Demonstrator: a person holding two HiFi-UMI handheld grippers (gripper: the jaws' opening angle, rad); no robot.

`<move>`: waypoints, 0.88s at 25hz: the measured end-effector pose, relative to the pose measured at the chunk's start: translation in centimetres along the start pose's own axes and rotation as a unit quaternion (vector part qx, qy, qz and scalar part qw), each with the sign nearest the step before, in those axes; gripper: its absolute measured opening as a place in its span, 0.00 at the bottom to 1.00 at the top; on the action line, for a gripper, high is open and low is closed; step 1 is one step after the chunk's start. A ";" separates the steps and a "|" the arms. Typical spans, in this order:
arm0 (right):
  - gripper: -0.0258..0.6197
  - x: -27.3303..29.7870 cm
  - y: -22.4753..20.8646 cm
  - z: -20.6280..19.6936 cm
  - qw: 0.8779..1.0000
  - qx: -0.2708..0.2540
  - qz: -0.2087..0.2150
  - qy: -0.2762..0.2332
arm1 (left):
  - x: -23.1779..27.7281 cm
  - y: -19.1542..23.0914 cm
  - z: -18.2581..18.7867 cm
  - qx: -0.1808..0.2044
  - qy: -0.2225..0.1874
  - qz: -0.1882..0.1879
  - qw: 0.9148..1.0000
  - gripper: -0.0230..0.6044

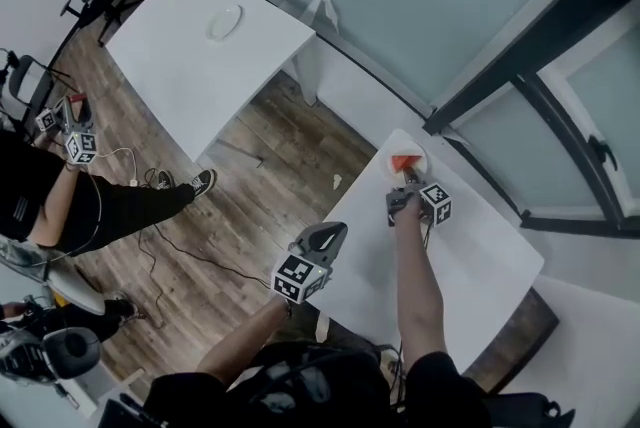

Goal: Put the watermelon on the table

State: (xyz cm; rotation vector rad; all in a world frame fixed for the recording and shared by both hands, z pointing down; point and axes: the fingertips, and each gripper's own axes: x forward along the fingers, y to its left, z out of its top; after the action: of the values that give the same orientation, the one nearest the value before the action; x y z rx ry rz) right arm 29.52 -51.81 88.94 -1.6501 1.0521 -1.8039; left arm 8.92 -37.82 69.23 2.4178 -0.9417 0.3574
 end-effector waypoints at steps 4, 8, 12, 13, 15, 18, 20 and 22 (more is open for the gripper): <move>0.36 -0.7 0.0 -0.4 0.997 -0.057 -0.048 0.014 | 0.3 -1.0 0.6 -0.005 -0.001 -0.013 1.000 0.04; 0.47 -2.3 -1.0 -0.2 0.985 -0.127 -0.114 0.016 | 0.2 -2.3 1.5 0.008 -0.007 -0.025 1.000 0.04; 0.47 -5.6 0.4 -0.6 0.962 -0.247 -0.114 -0.001 | -0.4 -3.1 2.6 0.016 -0.020 -0.027 0.999 0.04; 0.43 -6.9 1.2 -1.3 0.958 -0.273 -0.093 -0.004 | -0.7 -3.3 2.8 0.016 -0.022 -0.027 0.999 0.04; 0.26 -10.7 3.1 -3.0 0.943 -0.330 -0.043 -0.013 | -1.7 -3.7 3.0 0.015 -0.026 -0.027 0.999 0.04; 0.14 -17.5 6.0 -6.1 0.902 -0.430 0.026 -0.024 | -3.5 -4.1 3.3 0.010 -0.037 -0.025 0.999 0.04; 0.10 -21.9 7.9 -8.1 0.875 -0.478 0.071 -0.030 | -4.4 -4.6 3.6 0.006 -0.043 -0.026 0.999 0.04; 0.08 -26.4 9.6 -9.6 0.850 -0.516 0.100 -0.045 | -5.2 -5.7 3.7 0.008 -0.045 -0.030 0.998 0.04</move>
State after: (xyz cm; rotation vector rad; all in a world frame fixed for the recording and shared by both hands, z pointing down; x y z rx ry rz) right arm 22.96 -34.91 65.45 -1.9979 2.2845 -0.9922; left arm 9.34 -33.45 61.88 2.4895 -0.9050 0.2373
